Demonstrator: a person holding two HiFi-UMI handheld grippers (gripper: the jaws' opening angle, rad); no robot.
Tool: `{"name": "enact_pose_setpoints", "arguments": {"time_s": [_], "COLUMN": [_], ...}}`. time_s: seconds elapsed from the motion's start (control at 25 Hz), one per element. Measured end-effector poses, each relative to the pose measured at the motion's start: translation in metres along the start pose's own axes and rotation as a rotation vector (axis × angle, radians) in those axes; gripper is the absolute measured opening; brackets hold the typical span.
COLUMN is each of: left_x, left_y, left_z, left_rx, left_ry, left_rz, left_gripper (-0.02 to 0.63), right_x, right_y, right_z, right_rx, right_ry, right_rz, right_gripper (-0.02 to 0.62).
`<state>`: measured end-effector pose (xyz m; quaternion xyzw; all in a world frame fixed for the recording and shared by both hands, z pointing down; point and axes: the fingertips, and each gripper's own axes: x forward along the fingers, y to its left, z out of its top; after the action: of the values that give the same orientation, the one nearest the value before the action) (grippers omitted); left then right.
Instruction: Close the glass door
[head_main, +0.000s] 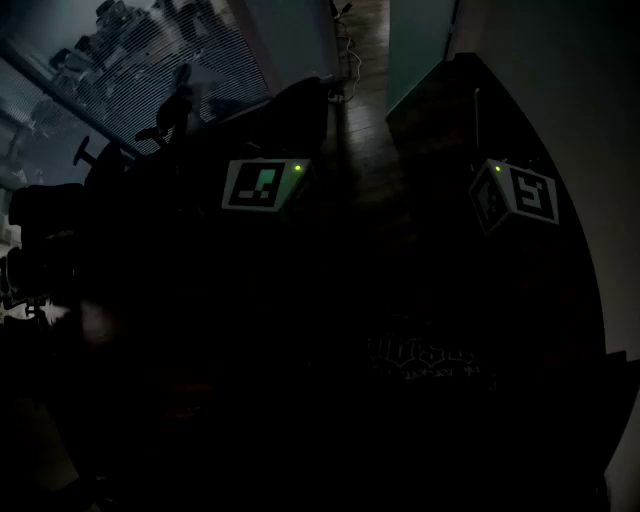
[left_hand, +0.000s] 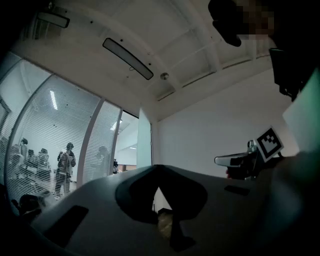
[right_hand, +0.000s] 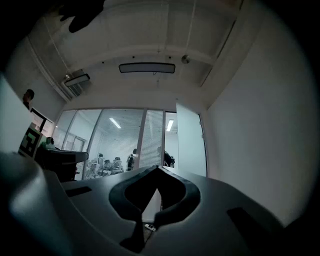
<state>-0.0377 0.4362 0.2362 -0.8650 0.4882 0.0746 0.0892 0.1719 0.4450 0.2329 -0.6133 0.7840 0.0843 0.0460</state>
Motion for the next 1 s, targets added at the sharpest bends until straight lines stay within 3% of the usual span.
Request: {"name": "enact_pose_setpoints", "arguments": {"time_s": [1.0], "left_x": [-0.0026], "left_y": [0.0022], "left_z": [-0.0065], "left_rx": [-0.004], "left_ry": [0.015], "left_rz": [0.009], "left_gripper": [0.002], "right_x": [0.0015], "right_y": [-0.0044], "right_z": [-0.0082], "right_rx": [0.016], "right_ry": [0.003], "right_rz": [0.007], "right_gripper": [0.002]}}
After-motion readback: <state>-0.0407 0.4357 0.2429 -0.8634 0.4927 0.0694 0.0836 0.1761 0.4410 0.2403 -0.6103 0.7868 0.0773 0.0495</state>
